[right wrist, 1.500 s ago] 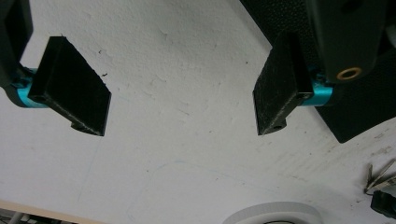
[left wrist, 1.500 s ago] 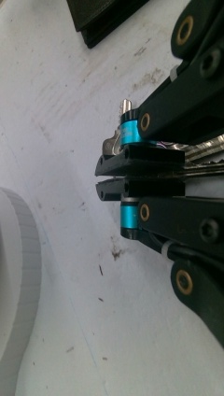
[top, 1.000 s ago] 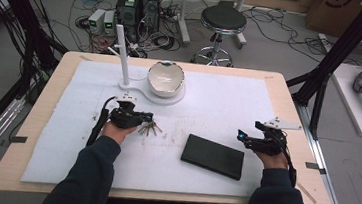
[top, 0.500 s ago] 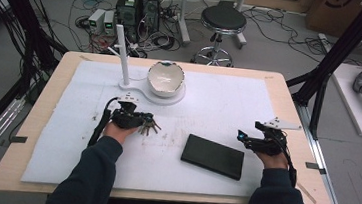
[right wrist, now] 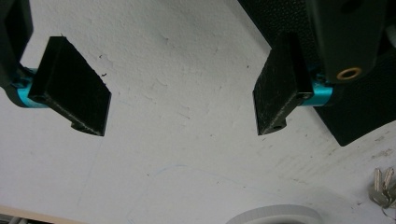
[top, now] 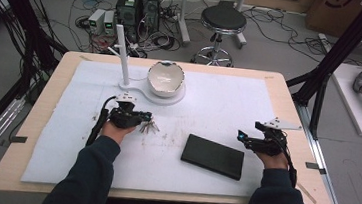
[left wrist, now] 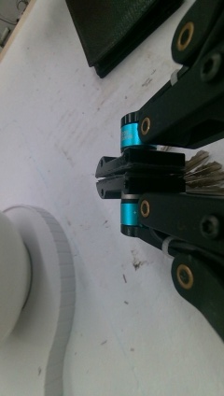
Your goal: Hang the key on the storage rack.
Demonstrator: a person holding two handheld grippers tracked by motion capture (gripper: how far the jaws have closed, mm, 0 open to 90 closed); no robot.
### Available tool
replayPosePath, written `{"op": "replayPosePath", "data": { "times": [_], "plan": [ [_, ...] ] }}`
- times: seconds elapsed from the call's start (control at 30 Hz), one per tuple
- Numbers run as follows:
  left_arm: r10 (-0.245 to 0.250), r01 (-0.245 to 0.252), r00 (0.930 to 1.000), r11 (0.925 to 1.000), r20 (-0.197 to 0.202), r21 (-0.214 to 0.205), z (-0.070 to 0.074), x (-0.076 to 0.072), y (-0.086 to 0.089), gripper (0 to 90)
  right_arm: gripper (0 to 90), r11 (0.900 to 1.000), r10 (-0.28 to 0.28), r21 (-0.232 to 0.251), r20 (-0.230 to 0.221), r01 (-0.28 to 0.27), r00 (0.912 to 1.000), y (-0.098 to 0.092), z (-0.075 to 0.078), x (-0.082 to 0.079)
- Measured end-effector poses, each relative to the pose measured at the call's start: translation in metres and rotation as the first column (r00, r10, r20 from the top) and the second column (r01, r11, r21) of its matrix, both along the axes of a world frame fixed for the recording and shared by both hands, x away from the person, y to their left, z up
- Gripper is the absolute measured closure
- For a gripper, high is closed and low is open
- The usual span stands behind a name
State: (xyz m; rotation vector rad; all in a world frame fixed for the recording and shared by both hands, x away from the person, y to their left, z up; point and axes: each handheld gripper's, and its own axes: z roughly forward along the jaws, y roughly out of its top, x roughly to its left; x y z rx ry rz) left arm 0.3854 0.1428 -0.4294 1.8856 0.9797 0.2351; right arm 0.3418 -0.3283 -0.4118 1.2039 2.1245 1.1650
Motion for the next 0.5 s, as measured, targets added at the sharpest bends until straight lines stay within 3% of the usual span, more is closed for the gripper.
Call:
{"op": "replayPosePath", "data": {
  "times": [0.13,0.23,0.27,0.4,0.43,0.5],
  "plan": [
    [0.013,-0.011,0.9985,0.9993,0.053,-0.035,0.016,-0.006,0.008,87.9,19.4,1.0,0.0,-0.001,0.0,0.0,1.0,0.001,0.001,-0.001],
    [0.007,-0.004,0.9949,0.9994,0.101,-0.035,0.034,-0.01,0.017,87.9,19.4,1.0,0.001,0.002,0.0,-0.001,1.0,0.001,0.001,-0.001],
    [0.007,-0.004,0.9949,0.9994,0.101,-0.035,0.034,-0.01,0.017,87.9,19.4,1.0,0.001,0.002,0.0,-0.001,1.0,0.001,0.001,-0.001],
    [0.018,-0.008,0.984,0.9983,0.177,-0.057,0.068,-0.011,0.038,87.9,19.4,1.0,0.004,0.009,0.003,-0.004,1.0,0.001,0.001,-0.001],
    [0.018,-0.008,0.984,0.9983,0.177,-0.057,0.068,-0.011,0.038,87.9,19.4,1.0,0.005,0.008,0.004,-0.005,1.0,0.001,0.001,-0.001],
    [0.037,-0.022,0.9775,0.9971,0.208,-0.073,0.086,-0.007,0.052,87.9,19.3,0.9999,0.012,0.009,0.007,-0.012,0.9999,0.002,0.001,0.0]
  ]
}}
